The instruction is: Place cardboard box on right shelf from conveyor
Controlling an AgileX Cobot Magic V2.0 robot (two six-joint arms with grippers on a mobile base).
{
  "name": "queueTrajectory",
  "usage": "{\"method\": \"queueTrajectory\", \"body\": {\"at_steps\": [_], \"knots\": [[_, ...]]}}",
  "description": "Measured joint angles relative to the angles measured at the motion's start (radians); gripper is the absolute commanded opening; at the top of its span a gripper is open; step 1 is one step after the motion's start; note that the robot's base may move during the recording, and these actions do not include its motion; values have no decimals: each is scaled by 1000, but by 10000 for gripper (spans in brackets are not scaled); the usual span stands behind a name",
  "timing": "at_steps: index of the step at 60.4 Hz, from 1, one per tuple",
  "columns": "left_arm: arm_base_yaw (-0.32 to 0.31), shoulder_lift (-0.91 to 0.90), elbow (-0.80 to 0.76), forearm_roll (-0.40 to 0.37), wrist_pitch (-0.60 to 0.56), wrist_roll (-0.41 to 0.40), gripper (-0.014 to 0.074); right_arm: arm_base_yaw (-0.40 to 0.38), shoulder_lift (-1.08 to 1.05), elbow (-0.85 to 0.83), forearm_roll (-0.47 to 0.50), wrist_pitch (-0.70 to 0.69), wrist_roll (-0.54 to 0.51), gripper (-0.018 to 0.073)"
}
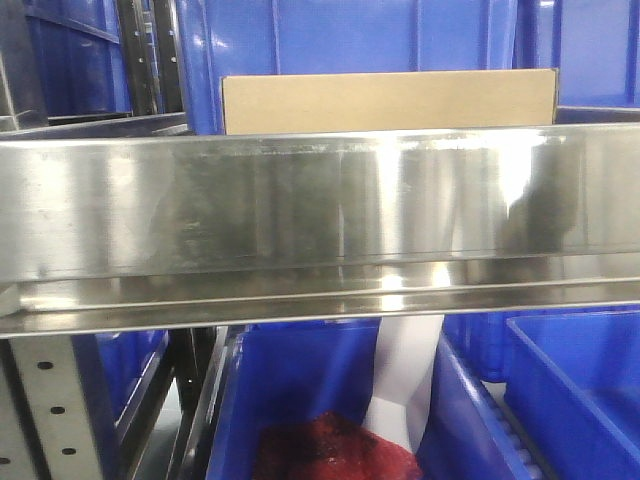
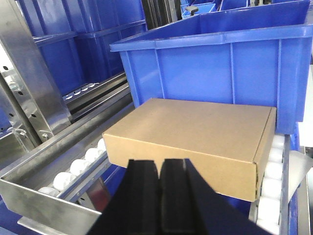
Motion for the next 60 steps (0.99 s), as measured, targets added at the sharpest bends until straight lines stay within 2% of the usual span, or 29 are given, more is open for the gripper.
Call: {"method": "queueTrajectory", "body": {"at_steps": [14, 22, 29, 33, 45, 60], "knots": [[0, 0, 0, 0, 0, 0, -116, 0, 0, 2, 0, 6, -1, 45], [0, 0, 0, 0, 0, 0, -116, -24, 0, 2, 24, 12, -110, 45], [0, 0, 0, 0, 0, 0, -116, -112, -24, 22, 101, 14, -255, 45], [0, 0, 0, 0, 0, 0, -116, -181, -63, 57, 127, 12, -297, 45], [0, 0, 0, 0, 0, 0, -116, -378, -265, 278, 137, -45, -321, 45], [0, 0, 0, 0, 0, 0, -116, -521, -544, 545, 139, -136, -321, 45]]}}
